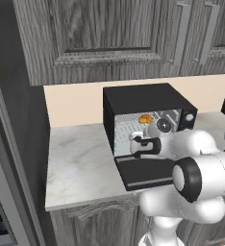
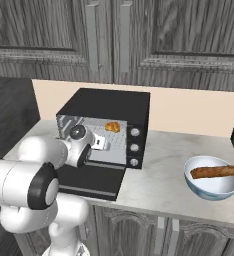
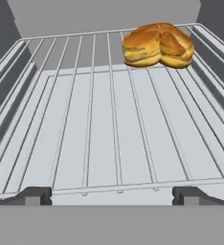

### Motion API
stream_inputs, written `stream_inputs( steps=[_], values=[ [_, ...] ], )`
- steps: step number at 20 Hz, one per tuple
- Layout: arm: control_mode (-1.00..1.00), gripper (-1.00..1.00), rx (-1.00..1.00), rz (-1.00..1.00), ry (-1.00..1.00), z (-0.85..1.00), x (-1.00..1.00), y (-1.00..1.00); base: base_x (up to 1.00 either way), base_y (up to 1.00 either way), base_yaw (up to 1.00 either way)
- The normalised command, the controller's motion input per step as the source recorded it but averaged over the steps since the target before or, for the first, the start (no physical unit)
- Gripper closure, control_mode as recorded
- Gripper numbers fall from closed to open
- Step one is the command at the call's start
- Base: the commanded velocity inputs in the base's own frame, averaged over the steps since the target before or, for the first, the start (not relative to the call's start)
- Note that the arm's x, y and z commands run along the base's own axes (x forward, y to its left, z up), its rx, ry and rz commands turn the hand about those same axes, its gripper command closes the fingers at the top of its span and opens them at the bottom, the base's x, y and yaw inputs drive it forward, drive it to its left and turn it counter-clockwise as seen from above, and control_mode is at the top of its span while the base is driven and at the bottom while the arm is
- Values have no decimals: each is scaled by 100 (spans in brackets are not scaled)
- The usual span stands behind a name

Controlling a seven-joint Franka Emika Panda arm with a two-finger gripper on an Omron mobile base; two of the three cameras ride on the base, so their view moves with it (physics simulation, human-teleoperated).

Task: Pick up the heated bread from the toaster oven and place it in the bowl. Then move the bread bowl to the dining counter.

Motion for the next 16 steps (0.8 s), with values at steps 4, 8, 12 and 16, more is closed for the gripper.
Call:
stream_inputs(
  steps=[4,8,12,16],
  values=[
    [-100,-100,0,0,5,0,11,1,0,0,0],
    [-100,-100,-1,0,-9,19,-3,0,0,0,0],
    [-100,-100,-2,0,-14,41,0,0,0,0,0],
    [-100,-100,-5,0,-5,4,20,0,0,0,0]
  ],
)
